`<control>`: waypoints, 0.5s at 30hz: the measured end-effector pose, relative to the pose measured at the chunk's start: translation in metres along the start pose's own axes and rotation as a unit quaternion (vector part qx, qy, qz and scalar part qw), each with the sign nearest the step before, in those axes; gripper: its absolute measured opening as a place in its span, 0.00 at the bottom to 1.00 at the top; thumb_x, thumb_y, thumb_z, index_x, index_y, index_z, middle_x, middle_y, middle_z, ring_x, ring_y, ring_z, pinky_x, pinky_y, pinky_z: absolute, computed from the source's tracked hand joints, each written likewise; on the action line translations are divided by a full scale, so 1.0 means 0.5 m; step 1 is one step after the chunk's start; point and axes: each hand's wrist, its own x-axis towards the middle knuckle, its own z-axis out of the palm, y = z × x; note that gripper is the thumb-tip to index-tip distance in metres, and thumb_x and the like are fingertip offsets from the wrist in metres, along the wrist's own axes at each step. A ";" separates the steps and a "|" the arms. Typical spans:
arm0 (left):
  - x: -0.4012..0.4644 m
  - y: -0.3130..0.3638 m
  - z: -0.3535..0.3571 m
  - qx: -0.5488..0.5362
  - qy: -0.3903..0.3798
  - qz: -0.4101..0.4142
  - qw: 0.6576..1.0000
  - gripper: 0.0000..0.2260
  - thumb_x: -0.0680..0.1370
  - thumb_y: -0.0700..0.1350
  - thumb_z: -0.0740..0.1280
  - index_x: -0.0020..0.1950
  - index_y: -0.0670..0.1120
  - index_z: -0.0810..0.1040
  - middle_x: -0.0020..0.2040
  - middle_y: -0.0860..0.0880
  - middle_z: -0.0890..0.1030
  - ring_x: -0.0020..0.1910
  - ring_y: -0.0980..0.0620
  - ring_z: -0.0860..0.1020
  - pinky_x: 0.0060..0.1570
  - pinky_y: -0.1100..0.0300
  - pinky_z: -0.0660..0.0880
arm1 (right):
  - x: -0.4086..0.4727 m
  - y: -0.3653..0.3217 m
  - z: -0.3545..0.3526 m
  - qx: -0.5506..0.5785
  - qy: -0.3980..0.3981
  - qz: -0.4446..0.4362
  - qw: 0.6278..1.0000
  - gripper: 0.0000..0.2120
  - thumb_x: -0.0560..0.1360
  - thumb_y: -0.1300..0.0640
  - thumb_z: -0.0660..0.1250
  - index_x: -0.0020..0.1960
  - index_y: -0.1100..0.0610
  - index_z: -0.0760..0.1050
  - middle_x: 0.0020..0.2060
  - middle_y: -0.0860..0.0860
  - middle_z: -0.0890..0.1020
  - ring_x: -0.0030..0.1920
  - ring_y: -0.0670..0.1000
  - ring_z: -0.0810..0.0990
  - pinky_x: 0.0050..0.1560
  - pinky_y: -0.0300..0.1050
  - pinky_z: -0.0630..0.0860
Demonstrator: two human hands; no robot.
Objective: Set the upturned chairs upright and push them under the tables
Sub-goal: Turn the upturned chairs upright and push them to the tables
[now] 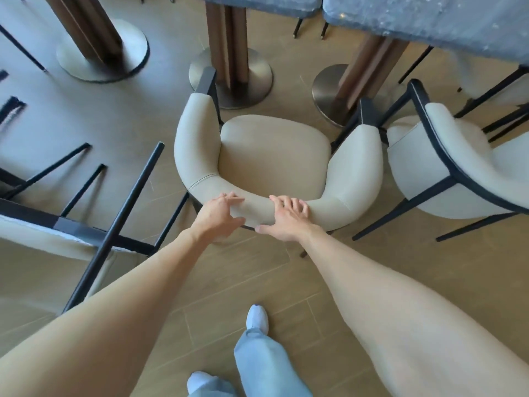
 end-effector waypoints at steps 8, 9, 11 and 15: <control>-0.250 -0.046 -0.150 -0.277 0.107 -0.092 0.950 0.15 0.78 0.53 0.70 0.64 0.51 0.80 0.51 0.52 0.84 0.50 0.53 0.83 0.46 0.66 0.79 | -0.078 -0.259 -0.077 0.199 0.022 -0.062 0.978 0.31 0.76 0.38 0.66 0.73 0.54 0.69 0.73 0.54 0.70 0.75 0.55 0.63 0.74 0.53 0.60; -0.290 -0.070 -0.176 -0.293 0.131 -0.110 0.941 0.15 0.78 0.53 0.70 0.63 0.50 0.80 0.52 0.50 0.84 0.51 0.50 0.83 0.50 0.58 0.80 | -0.095 -0.305 -0.078 0.207 0.014 -0.086 0.974 0.29 0.77 0.39 0.66 0.72 0.54 0.70 0.71 0.55 0.72 0.74 0.55 0.64 0.74 0.54 0.61; -0.373 -0.127 -0.228 -0.344 0.195 -0.142 0.907 0.14 0.79 0.52 0.69 0.61 0.47 0.80 0.53 0.46 0.84 0.52 0.48 0.83 0.53 0.51 0.81 | -0.132 -0.404 -0.077 0.228 0.001 -0.147 0.962 0.27 0.77 0.41 0.66 0.70 0.55 0.73 0.69 0.55 0.75 0.72 0.55 0.68 0.73 0.55 0.64; -0.536 -0.263 -0.306 -0.505 0.346 -0.181 0.770 0.12 0.82 0.50 0.66 0.58 0.43 0.80 0.53 0.40 0.84 0.50 0.45 0.82 0.50 0.49 0.80 | -0.203 -0.601 -0.056 0.242 -0.017 -0.255 0.936 0.21 0.79 0.43 0.66 0.66 0.55 0.76 0.64 0.53 0.77 0.67 0.52 0.73 0.70 0.52 0.69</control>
